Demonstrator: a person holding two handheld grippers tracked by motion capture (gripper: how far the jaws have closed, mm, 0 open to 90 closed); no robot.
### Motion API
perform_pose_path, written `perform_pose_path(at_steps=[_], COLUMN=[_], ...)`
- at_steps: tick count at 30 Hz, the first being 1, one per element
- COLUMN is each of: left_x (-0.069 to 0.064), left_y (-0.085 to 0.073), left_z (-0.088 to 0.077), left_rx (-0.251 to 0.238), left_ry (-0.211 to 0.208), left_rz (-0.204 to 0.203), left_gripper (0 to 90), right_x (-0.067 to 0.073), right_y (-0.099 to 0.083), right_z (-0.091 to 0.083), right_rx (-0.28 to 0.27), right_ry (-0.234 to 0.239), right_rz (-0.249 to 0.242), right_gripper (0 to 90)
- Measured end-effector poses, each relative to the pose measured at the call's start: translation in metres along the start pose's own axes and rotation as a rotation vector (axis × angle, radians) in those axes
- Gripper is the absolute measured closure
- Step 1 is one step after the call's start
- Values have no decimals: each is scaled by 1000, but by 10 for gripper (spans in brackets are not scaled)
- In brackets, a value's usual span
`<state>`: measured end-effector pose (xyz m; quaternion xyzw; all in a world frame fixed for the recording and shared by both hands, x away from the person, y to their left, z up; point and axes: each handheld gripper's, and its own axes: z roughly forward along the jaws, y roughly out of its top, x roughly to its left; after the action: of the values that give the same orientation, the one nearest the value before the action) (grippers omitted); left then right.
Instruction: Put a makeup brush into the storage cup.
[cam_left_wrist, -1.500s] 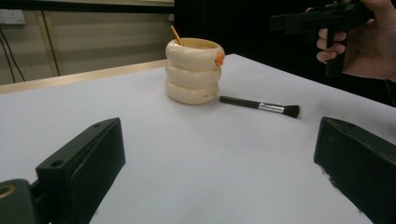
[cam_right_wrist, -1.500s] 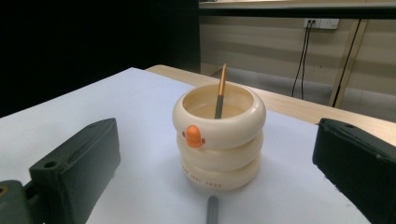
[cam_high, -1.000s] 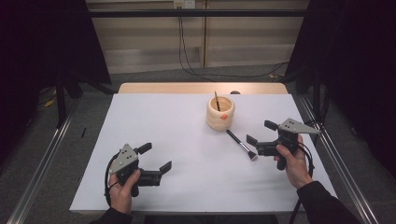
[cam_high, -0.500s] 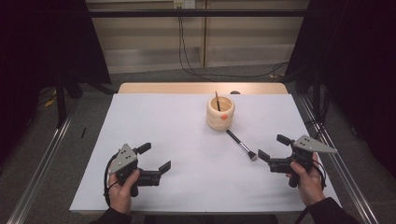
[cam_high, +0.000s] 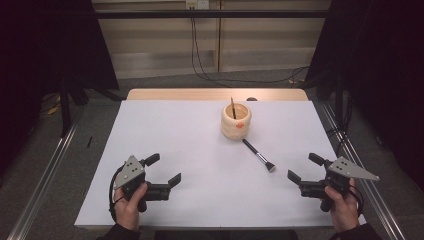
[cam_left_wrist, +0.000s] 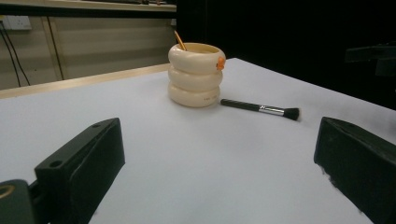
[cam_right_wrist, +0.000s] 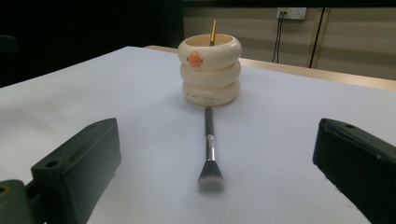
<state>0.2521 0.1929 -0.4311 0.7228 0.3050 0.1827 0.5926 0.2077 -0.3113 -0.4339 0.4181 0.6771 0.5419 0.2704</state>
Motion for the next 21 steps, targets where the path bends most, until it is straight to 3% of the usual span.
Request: perform_pose_path(at_steps=[2, 5, 10, 17, 21], left_x=[1, 2, 4, 4, 3], left_y=[0, -1, -1, -1, -2], left_z=[0, -1, -3, -4, -3], left_rx=[8, -7, -11, -12, 1], left_ry=[1, 8, 12, 23, 21], left_rz=[10, -14, -13, -18, 0], left_gripper=[18, 18, 18, 18, 18], right_x=[1, 0, -1, -2, -1], right_y=[0, 1, 0, 2, 4], right_z=[1, 2, 3, 5, 6], right_rx=[3, 0, 17, 19, 16], right_ry=[3, 8, 16, 53, 63], right_rz=[3, 2, 9, -16, -21], right_gripper=[8, 8, 31, 37, 25])
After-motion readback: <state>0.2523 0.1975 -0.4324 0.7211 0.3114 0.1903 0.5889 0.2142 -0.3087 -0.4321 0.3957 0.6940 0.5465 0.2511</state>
